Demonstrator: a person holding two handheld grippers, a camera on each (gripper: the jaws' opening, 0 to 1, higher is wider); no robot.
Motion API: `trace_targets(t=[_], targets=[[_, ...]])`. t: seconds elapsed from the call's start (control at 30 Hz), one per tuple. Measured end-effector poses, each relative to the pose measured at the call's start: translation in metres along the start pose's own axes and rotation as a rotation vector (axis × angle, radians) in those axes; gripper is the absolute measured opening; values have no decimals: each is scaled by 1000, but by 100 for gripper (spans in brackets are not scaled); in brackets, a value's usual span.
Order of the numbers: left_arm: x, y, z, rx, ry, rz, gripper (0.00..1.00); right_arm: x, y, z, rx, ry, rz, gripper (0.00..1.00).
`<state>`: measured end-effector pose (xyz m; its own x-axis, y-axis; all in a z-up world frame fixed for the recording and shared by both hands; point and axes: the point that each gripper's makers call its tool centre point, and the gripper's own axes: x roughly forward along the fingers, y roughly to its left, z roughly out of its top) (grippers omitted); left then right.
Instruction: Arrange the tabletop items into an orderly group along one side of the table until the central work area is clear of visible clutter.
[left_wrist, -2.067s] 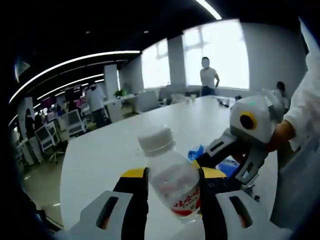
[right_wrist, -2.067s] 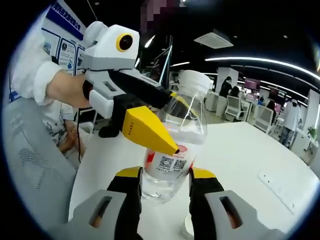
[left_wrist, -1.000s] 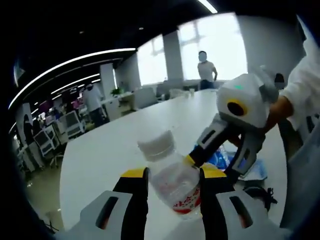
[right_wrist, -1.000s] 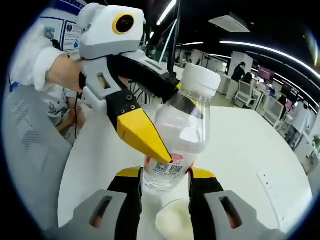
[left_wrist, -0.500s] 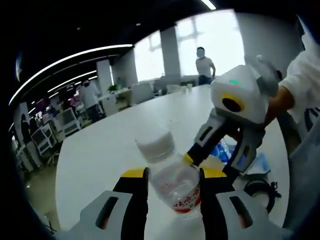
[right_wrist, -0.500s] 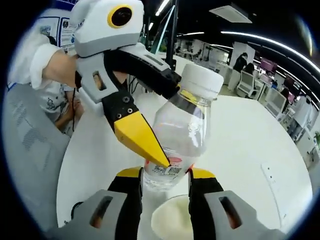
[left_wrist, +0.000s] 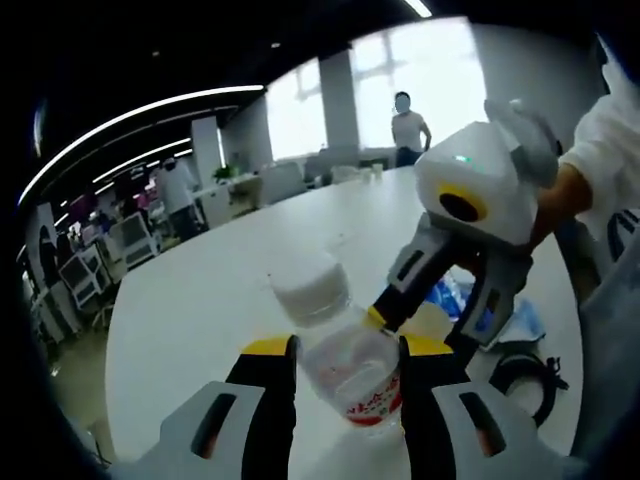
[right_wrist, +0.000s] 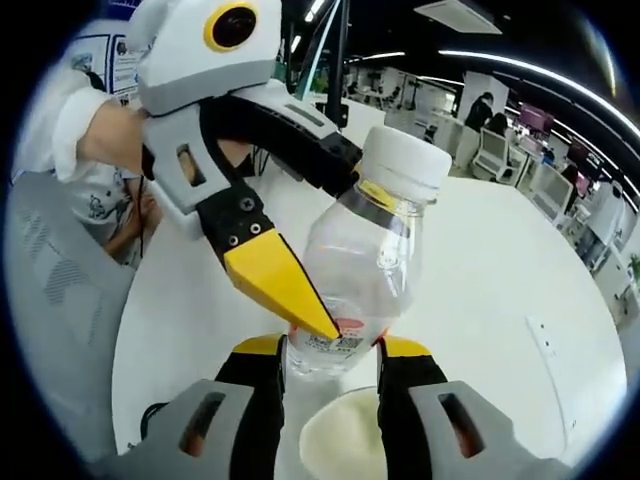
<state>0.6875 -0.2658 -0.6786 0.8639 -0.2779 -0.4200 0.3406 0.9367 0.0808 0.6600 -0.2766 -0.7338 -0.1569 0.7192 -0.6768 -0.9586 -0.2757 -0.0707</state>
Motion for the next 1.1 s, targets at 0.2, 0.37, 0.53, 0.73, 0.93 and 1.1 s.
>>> trace_targets(t=[0.2,0.37,0.53,0.73,0.93,1.1], targets=[[2,-1,-1,16,-5,-1,36,-2,4,-2,7,12,-7,32],[4,-1,-3,26,-6,0,36,2,3,-5,13,26,-8,32],[7,0,-7,19,-15,4,36,4,2,-9,8,39,-10,33],[9,1,-9,21,-24,11,36,6,-2,-11,5,47,-9,33],[10,1,-8,22,-41,15,36,5,-4,-11,12,47,-15,33],[9,0,-9,21,-51,20,36,4,-3,-12,5,52,-13,33]])
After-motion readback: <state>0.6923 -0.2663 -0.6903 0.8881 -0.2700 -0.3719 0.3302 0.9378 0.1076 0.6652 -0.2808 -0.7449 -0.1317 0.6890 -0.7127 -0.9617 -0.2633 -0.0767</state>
